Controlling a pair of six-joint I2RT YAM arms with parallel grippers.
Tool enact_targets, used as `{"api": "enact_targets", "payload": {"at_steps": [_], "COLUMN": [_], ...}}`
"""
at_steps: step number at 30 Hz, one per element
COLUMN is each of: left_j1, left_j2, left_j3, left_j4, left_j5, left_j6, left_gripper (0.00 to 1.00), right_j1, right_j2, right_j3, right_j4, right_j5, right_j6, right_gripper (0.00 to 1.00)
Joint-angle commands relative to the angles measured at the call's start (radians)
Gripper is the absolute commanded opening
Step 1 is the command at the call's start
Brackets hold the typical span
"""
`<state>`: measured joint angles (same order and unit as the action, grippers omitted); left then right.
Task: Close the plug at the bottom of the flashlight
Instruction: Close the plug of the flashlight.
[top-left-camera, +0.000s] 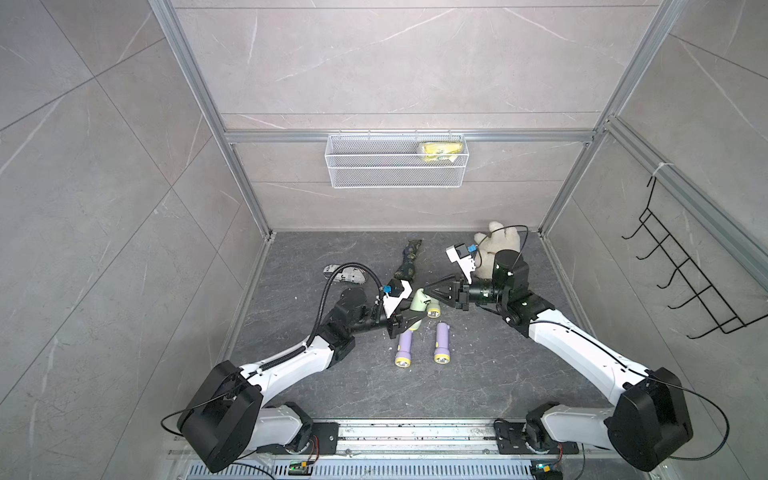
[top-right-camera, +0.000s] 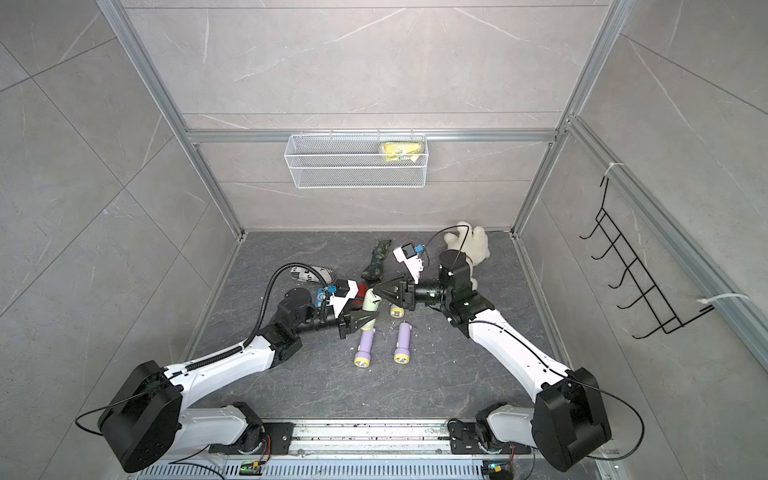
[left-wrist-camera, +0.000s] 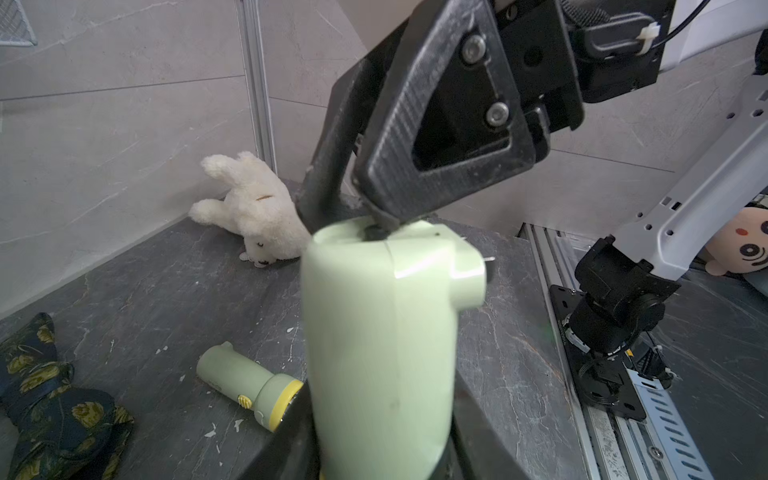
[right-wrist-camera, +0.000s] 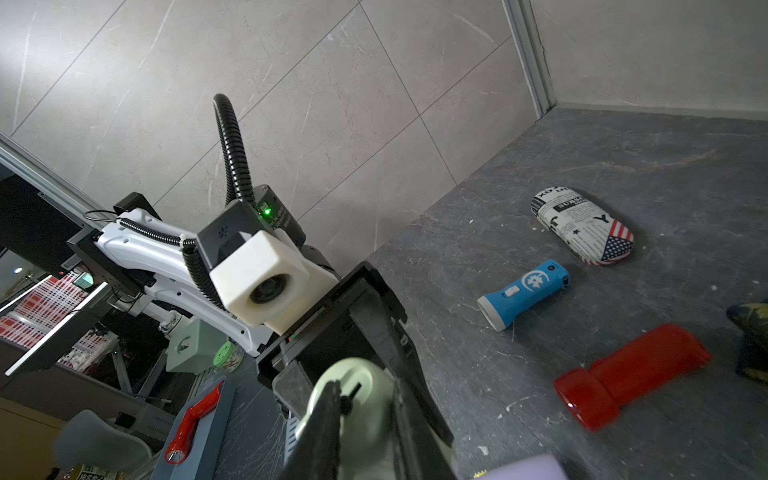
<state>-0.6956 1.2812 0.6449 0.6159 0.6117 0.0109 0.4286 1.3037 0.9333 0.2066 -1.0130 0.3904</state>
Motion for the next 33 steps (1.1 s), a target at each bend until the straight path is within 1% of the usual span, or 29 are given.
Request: {"api": "enact_targets", "payload": {"at_steps": [1, 6, 8, 10, 14, 15, 16, 22, 28, 30, 33], "left_j1": [-0.016, -0.016, -0.015, -0.012, -0.011, -0.011, -0.012, -0.018, -0.018, -0.018, -0.018], "left_j2": [-0.052, -0.066, -0.072, -0.075, -0.080, -0.082, -0.084, -0.084, -0.100, -0.103, -0.108], "left_j3": [0.096, 0.105, 0.104, 0.106, 0.107, 0.106, 0.109, 0.151, 0.142, 0.141, 0.132], "left_j4": [0.126, 0.084, 0.079, 0.075, 0.089, 0.097, 0.099, 0.048, 0.034, 0.017, 0.000], "left_j5": [0.036, 0.057, 0.068, 0.077, 0.089, 0.092, 0.095, 0.130, 0.114, 0.110, 0.098], "left_j6": [0.041, 0.069, 0.072, 0.071, 0.053, 0.046, 0.043, 0.040, 0.057, 0.065, 0.074], "left_gripper": [0.00, 0.00, 0.00, 0.00, 0.00, 0.00, 0.00, 0.00, 0.00, 0.00, 0.00], "right_j1": [0.055, 0.061, 0.063, 0.064, 0.069, 0.072, 0.074, 0.096, 0.098, 0.098, 0.093], "right_j2": [0.034, 0.033, 0.026, 0.024, 0.028, 0.028, 0.029, 0.044, 0.043, 0.036, 0.024], "right_j3": [0.009, 0.027, 0.025, 0.025, 0.018, 0.016, 0.015, 0.010, 0.010, 0.013, 0.030], "right_j4": [-0.115, -0.197, -0.203, -0.210, -0.206, -0.196, -0.191, -0.145, -0.156, -0.164, -0.211], "right_j5": [-0.023, -0.024, -0.033, -0.028, -0.025, -0.027, -0.027, -0.017, 0.005, 0.037, 0.170], "right_j6": [-0.058, -0.119, -0.125, -0.130, -0.132, -0.128, -0.126, -0.102, -0.107, -0.107, -0.118], "right_gripper": [0.25, 0.30, 0.32, 0.32, 0.24, 0.19, 0.17, 0.16, 0.16, 0.18, 0.23]}}
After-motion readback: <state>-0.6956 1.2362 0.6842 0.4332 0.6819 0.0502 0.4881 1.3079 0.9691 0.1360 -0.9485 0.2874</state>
